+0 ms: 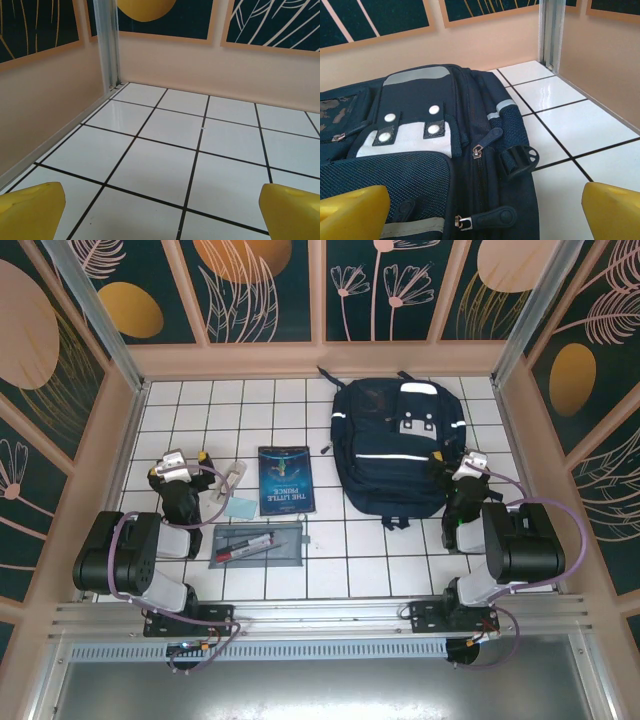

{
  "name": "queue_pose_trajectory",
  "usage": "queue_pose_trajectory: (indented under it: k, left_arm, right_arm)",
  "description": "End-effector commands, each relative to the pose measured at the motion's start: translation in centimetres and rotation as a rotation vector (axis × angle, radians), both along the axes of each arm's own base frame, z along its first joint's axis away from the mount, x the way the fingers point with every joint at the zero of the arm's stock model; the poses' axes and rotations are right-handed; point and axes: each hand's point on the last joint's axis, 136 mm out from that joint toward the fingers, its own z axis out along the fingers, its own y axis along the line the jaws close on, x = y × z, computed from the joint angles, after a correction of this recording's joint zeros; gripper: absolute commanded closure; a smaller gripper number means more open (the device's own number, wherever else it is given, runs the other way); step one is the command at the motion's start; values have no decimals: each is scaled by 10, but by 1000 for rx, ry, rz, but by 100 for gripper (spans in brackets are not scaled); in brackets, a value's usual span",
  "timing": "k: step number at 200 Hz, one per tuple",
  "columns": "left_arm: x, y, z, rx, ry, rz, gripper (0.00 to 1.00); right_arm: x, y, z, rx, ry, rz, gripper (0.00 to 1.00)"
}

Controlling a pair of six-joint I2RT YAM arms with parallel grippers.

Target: Pack books, pencil case, and school supplies into a backpack

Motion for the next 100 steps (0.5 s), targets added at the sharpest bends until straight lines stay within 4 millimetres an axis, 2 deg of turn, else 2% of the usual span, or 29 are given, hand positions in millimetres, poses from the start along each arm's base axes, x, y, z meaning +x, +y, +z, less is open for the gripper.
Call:
queue_pose_trajectory:
  k: [1,100]
  left_arm:
    - [2,1,8,4,-31,0,1]
    - [2,1,8,6,-30,0,1]
  right_arm:
    - [3,3,7,-16,-27,11,1]
    - [3,3,7,-15,-25,11,1]
